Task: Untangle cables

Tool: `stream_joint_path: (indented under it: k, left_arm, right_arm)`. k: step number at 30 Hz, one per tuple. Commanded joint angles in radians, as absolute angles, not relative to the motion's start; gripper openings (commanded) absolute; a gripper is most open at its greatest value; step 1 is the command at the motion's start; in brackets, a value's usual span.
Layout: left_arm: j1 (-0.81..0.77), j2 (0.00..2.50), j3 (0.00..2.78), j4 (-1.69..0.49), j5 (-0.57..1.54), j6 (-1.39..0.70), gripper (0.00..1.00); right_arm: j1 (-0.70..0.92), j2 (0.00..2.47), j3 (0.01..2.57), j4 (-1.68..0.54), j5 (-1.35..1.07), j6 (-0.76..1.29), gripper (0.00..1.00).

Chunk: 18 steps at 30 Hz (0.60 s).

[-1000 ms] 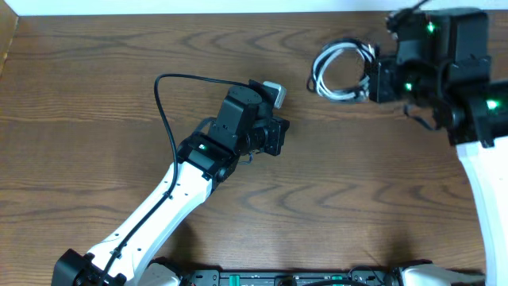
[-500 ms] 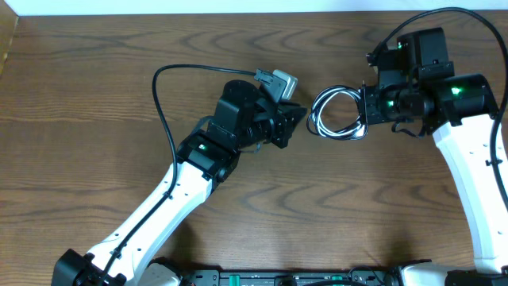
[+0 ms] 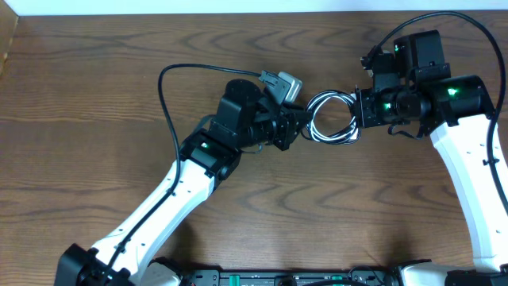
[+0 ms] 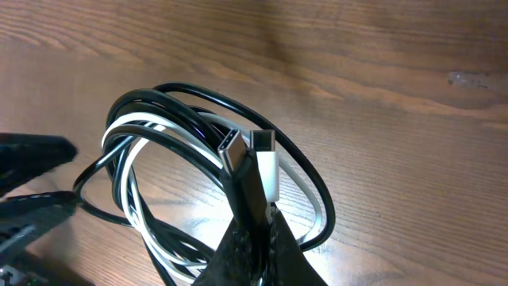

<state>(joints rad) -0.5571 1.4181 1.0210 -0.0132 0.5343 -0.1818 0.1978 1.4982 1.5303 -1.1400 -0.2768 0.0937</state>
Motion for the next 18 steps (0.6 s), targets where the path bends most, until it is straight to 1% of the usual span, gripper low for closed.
stream_joint_path:
  k: [1,7,8,9,13,18]
  left_arm:
    - [-0.556,1.448,1.025,-0.014,0.563,-0.169,0.3]
    - [-0.556,1.483,1.025,-0.023,0.572,-0.169,0.3]
    - [-0.556,1.486,1.025,-0.025,0.577,-0.168,0.21]
    - [-0.556,1.488,1.025,-0.029,0.577,-0.168,0.09]
    - [-0.555,1.489,1.025,-0.032,0.577,-0.168,0.08]
    - [-0.554,1.487,1.025,-0.04,0.577,-0.168,0.08]
  right_arm:
    - [0.204,1.478,1.529,-1.137,-0.299,0.08,0.01]
    - [0.204,1.478,1.529,-1.126,-0.298,0.08,0.01]
    - [0.204,1.478,1.529,-1.122,-0.298,0.081,0.01]
    - [0.204,1.478,1.529,-1.119,-0.299,0.081,0.01]
    - [0.202,1.478,1.529,-1.111,-0.278,0.081,0.01]
    - [0.202,1.478,1.528,-1.115,-0.142,0.127,0.01]
